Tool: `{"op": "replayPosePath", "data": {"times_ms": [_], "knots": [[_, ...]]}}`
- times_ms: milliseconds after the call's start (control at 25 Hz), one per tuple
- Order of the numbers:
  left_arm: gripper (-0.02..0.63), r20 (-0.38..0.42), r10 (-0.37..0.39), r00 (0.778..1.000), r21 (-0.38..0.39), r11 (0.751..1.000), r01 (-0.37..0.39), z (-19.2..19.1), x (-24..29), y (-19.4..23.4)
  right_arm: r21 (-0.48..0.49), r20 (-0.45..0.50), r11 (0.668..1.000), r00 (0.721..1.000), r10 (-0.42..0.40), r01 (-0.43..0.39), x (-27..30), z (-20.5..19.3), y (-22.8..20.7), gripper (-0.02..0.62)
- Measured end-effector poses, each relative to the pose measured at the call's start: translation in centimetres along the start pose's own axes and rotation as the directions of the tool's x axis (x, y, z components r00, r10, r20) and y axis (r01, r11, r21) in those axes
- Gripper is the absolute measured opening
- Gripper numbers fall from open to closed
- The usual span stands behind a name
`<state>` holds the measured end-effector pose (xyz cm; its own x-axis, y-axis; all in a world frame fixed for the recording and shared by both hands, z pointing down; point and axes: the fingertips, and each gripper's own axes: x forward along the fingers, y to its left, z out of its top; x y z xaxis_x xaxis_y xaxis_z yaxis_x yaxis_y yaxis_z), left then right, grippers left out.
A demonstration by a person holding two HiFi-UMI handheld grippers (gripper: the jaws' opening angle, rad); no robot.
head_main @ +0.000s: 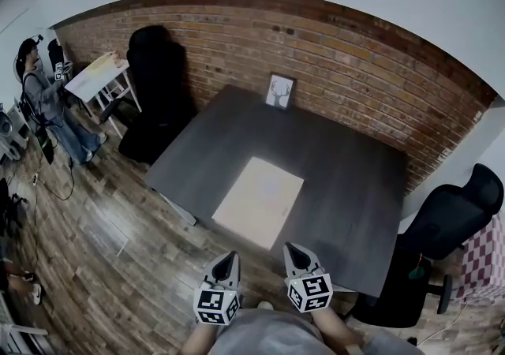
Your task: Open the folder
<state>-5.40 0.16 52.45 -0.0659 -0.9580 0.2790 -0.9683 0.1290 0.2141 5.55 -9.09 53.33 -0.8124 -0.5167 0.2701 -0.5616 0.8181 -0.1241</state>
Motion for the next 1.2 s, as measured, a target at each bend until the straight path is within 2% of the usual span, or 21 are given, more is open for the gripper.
{"op": "replayPosePath", "data": {"times_ms": [320,600,760,960,1080,1200], "knots": [[0.002,-0.023,-0.097,0.995,0.01,0.995,0.097,1.2,4.3,1.2,0.019,-0.013,0.996,0.996,-0.085,0.086,2.4,0.2,-1.5,-0.003],[0.002,-0.055,-0.235,0.97,0.053,0.97,0.238,3.7,9.1,4.2,0.068,0.0,0.97,0.972,-0.234,0.233,5.4,1.7,-2.3,-0.003],[0.002,-0.079,-0.33,0.941,0.097,0.937,0.337,5.6,11.5,5.1,0.099,0.023,0.939,0.942,-0.334,0.331,6.9,3.1,-2.8,-0.003],[0.002,-0.117,-0.426,0.897,0.144,0.886,0.44,6.1,13.7,5.9,0.128,0.019,0.887,0.893,-0.45,0.444,7.8,3.2,-3.2,-0.003],[0.002,-0.136,-0.479,0.867,0.158,0.854,0.496,6.1,14.3,6.2,0.16,0.006,0.862,0.873,-0.487,0.48,7.9,2.9,-3.2,-0.003],[0.002,-0.146,-0.512,0.846,0.179,0.828,0.532,6.1,14.9,6.2,0.172,-0.006,0.846,0.859,-0.512,0.505,7.9,2.8,-3.4,0.002]]}}
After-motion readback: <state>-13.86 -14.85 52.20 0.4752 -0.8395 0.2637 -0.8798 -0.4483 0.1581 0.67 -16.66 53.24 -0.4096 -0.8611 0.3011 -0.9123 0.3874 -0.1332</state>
